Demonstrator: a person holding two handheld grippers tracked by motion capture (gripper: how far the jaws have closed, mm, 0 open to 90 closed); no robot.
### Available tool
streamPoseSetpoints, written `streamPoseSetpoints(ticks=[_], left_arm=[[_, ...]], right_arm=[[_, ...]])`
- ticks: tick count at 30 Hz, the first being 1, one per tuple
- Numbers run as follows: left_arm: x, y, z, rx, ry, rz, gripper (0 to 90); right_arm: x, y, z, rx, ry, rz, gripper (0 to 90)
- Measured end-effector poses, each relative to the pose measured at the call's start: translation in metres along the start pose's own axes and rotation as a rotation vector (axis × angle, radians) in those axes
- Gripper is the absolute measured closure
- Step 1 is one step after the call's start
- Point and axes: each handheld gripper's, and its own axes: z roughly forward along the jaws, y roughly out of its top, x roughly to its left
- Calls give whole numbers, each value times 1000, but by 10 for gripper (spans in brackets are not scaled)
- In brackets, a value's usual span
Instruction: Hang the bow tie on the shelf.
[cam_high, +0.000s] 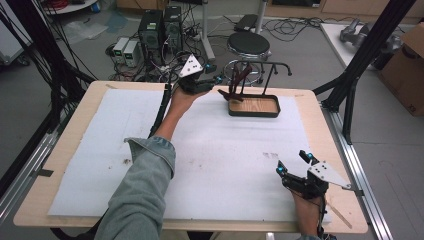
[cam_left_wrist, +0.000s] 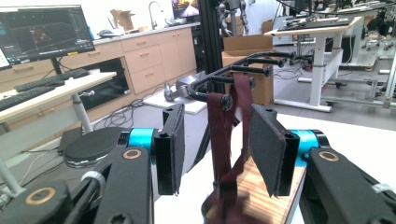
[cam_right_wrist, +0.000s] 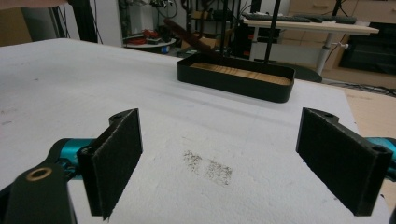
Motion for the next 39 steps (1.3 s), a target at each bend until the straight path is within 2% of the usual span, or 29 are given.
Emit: streamPoseSetpoints(ticks=[4,7,12,28,32,39], left_arm=[[-1,1,-12,9,-1,3,550],[-2,1,-23,32,-1,-7,526],[-6,-1,-47,75,8,8,503],[-19,1,-148,66,57,-29,435],[-22,0,-169,69,66,-24,431],[-25,-7,-207,71,101,-46,412]], right_arm=[[0,0,0,-1,-1,-5,135],[0,0,0,1,-1,-10,135],[0,0,0,2,-2,-8,134],[1,0,1,5,-9,-7,135],[1,0,1,7,-11,-15,135],[2,0,1,11,-12,-11,135]])
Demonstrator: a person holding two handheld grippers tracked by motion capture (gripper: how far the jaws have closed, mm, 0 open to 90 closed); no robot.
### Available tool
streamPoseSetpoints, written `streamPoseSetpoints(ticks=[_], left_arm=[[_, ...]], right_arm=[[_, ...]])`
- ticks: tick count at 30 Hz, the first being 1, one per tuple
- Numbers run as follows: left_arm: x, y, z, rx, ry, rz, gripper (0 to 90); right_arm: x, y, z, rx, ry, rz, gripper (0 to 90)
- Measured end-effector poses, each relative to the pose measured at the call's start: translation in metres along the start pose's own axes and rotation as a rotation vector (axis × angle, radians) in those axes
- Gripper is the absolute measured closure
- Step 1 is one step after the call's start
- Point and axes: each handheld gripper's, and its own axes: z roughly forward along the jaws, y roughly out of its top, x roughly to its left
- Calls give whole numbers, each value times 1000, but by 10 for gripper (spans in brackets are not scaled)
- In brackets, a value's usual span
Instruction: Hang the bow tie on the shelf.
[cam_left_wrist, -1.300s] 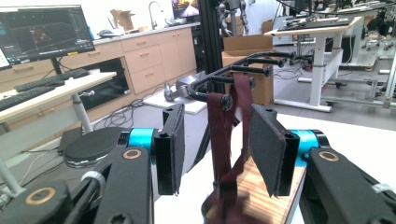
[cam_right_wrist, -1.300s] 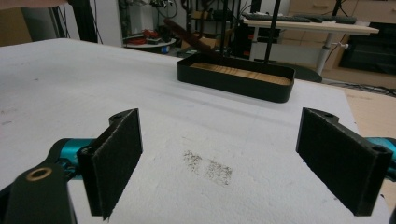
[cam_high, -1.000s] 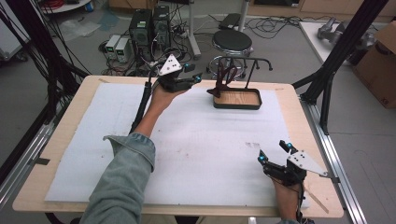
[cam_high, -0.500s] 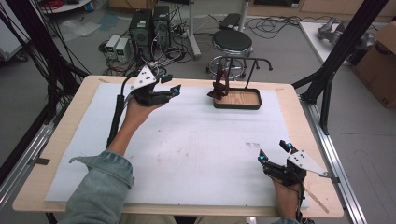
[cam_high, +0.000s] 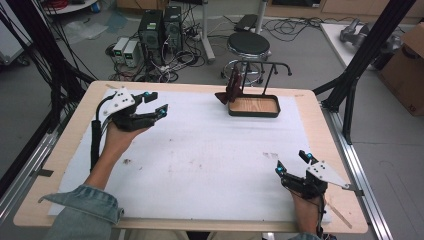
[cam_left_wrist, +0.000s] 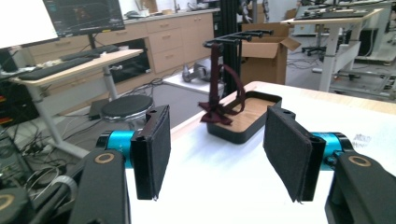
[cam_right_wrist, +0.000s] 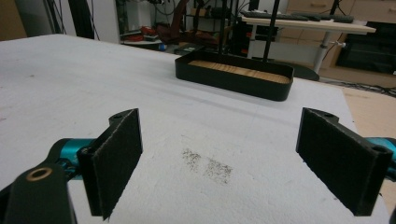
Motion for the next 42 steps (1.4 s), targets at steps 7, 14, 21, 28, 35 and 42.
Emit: streamPoseSetpoints(ticks=[7,14,21,28,35,42], left_arm=[[-2,-13,-32,17,33,-29,379],[-8,-30,-57,33,69,-39,344],[-14,-44,-75,45,100,-55,317],[-17,-60,-92,72,132,-75,309],[-20,-79,-105,106,160,-110,301],[-19,-97,-118,127,199,-141,297]], right_arm=[[0,0,0,4,-1,-8,134],[1,0,0,7,-2,-6,135],[2,0,1,10,-2,-13,134],[2,0,1,12,-2,-11,134],[2,0,1,11,-3,-10,134],[2,0,0,14,-5,-8,134]])
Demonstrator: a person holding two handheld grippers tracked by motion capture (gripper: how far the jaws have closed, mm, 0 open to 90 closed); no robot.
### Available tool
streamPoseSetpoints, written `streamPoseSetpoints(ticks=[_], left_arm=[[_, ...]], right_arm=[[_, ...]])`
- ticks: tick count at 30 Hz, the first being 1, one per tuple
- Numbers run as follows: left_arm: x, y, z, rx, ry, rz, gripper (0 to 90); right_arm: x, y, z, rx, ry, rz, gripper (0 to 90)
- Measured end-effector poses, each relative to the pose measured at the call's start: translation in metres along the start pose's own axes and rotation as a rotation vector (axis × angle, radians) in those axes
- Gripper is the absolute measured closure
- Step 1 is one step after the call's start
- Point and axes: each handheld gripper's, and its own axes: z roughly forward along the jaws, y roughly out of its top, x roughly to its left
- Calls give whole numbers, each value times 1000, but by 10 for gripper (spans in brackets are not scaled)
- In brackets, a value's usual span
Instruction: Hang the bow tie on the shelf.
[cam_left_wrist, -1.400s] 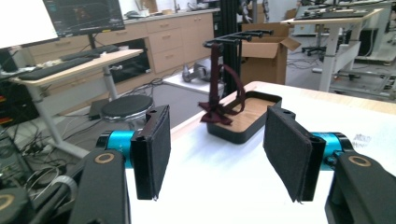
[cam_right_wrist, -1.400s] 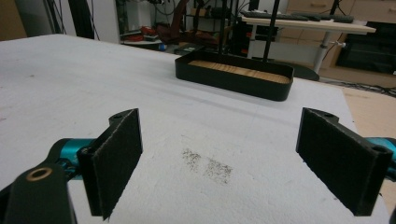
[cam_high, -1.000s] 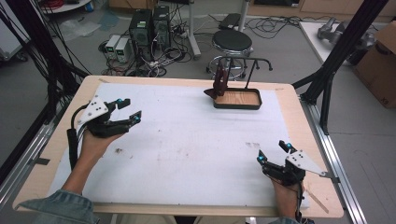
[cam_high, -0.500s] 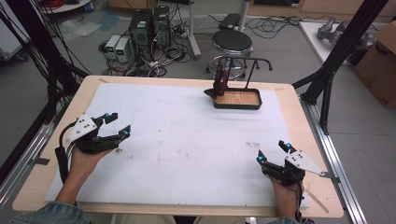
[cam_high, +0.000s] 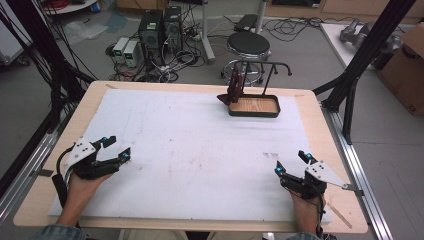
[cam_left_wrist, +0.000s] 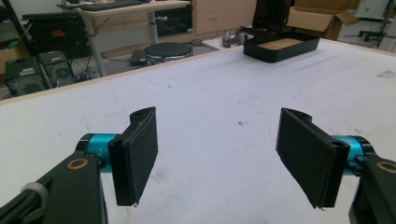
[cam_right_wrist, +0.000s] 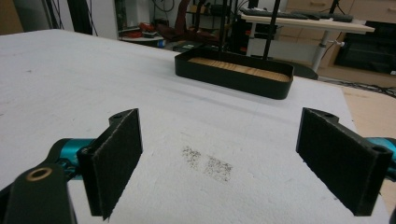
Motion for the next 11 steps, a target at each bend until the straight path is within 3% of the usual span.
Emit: streamPoseSetpoints(ticks=[11], left_arm=[[6,-11,-7,20,22,-35,292]], right_arm=[[-1,0,0,-3,-2,-6,134]])
